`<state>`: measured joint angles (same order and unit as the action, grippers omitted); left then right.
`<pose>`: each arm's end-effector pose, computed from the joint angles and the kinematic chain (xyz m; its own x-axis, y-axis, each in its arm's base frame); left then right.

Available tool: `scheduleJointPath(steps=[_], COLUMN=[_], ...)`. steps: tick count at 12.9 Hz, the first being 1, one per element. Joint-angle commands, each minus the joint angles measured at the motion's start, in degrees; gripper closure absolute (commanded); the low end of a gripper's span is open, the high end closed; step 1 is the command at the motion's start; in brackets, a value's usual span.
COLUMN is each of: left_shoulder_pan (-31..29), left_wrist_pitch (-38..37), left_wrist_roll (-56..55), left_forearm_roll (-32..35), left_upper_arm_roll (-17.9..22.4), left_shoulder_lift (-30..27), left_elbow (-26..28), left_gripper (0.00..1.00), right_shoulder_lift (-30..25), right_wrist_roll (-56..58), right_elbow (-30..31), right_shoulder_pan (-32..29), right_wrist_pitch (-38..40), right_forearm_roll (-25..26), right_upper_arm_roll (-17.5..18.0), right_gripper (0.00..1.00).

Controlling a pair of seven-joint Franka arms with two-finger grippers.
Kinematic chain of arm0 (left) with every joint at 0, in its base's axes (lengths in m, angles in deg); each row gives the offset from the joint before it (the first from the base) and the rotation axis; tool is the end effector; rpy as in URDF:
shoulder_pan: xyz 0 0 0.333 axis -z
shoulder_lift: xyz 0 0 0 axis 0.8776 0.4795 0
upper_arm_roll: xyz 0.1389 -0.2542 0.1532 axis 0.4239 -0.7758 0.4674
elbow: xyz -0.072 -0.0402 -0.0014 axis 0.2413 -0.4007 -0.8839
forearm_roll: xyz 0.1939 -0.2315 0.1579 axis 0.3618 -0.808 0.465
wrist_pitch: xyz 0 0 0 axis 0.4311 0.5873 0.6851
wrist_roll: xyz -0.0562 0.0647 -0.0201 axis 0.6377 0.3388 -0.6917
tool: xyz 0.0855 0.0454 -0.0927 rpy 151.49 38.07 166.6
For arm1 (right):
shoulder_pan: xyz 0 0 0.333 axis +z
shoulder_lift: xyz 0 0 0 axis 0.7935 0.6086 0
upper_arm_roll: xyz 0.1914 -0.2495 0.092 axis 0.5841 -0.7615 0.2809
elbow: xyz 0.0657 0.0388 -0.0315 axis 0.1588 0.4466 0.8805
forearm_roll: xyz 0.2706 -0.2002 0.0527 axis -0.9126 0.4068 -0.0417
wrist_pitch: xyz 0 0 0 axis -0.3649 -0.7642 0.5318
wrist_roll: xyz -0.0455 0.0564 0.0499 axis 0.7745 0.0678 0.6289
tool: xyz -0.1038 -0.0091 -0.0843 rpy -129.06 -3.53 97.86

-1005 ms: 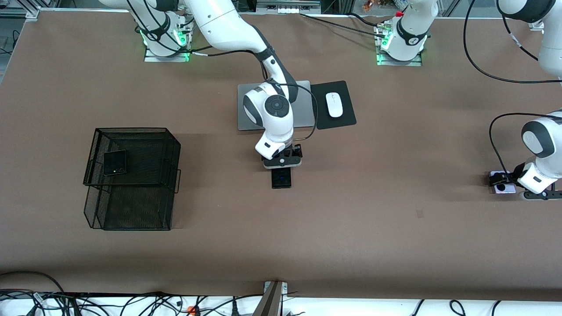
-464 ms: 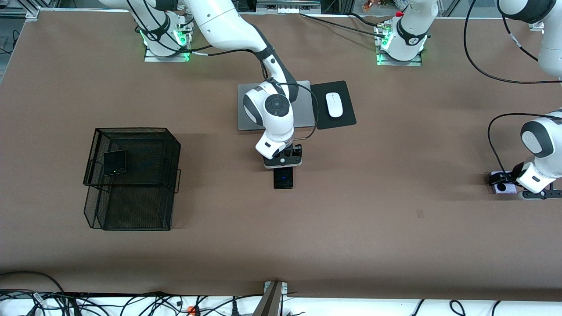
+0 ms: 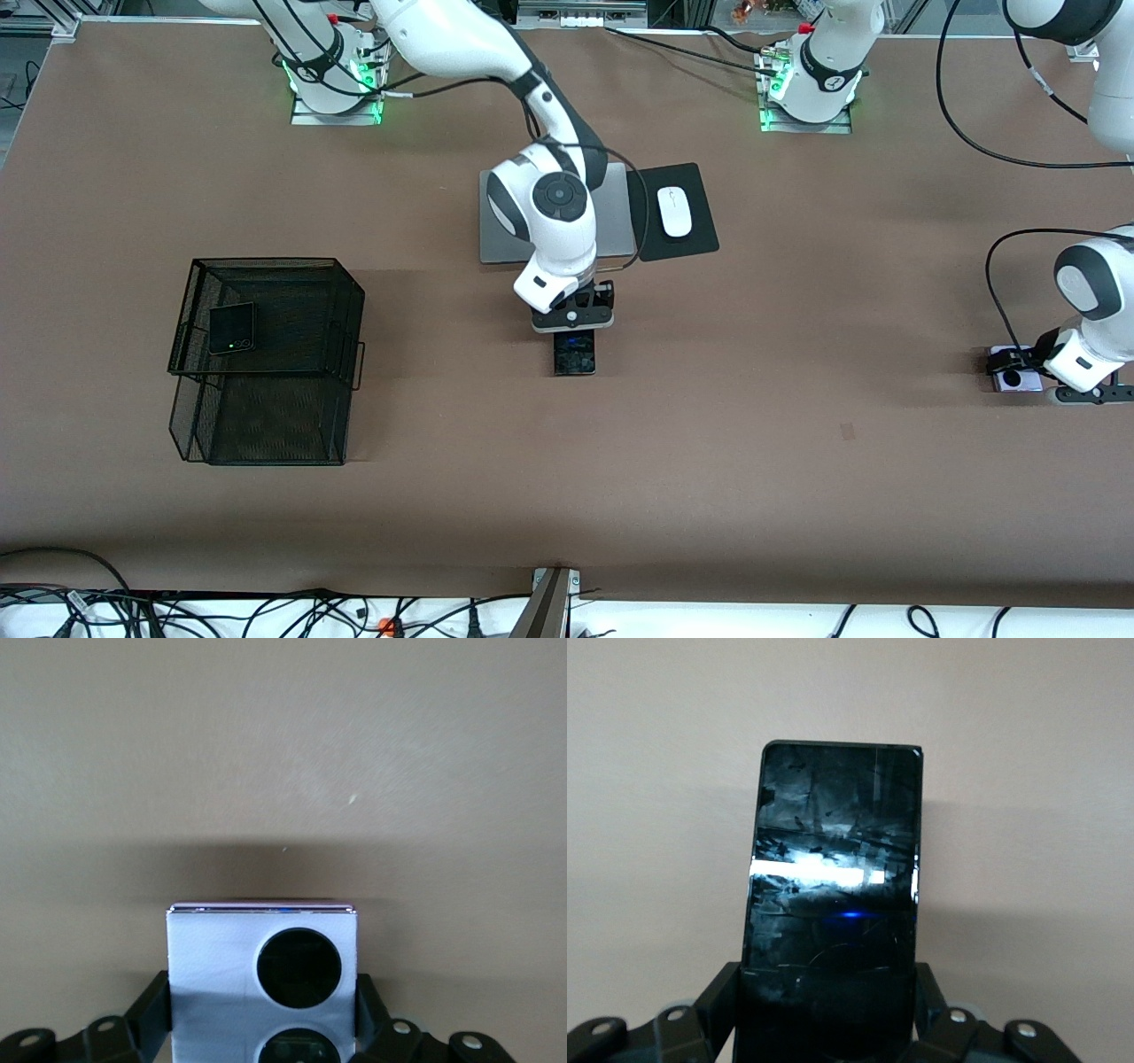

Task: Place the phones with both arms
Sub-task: 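Carry the tall phone into the basket while the left gripper carries the white phone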

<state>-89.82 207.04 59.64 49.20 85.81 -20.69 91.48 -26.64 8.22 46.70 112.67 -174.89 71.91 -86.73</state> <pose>0.5899 0.2879 0.2077 0.9994 0.0318 0.0102 0.0323 -0.9982 -0.0504 0.4996 0.5127 0.2700 0.9877 0.0753 0.1373 0.0809 -0.9961 -0.0359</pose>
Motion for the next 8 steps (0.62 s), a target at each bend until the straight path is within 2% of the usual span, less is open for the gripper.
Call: scheduleJointPath(steps=[1, 3, 5, 6, 8], left_shoulder_pan=[0.0, 0.1, 0.2, 0.9, 5.6], left_wrist_pitch=[-7.0, -12.5, -16.5, -18.4, -20.5], left_wrist_roll=[1.0, 0.8, 0.6, 0.5, 0.6], left_forearm_roll=[-0.9, -0.3, -0.3, -0.3, -0.2], left_upper_arm_roll=[-1.9, -4.8, -10.4, -13.1, -16.4], left_shoulder_lift=[-5.7, -9.3, -10.1, -10.0, -10.0], left_elbow=[0.3, 0.2, -2.1, -3.7, -6.0], left_gripper=[0.9, 0.9, 0.89, 0.89, 0.88], right_shoulder_lift=[-4.1, -8.5, -12.7, -14.9, -22.0], right_wrist_roll=[0.3, 1.1, 5.1, 7.7, 15.9], right_elbow=[-1.5, -1.8, 0.0, 2.5, 13.0], right_shoulder_pan=[0.0, -0.1, 0.0, 0.0, 0.0], right_wrist_pitch=[6.9, 13.8, 20.3, 22.9, 21.3], right_forearm_roll=[0.0, 0.4, 0.6, 0.7, 0.8], right_upper_arm_roll=[-1.3, -3.7, -7.2, -9.9, -15.1], right_gripper=[1.0, 1.0, 1.0, 1.0, 1.0])
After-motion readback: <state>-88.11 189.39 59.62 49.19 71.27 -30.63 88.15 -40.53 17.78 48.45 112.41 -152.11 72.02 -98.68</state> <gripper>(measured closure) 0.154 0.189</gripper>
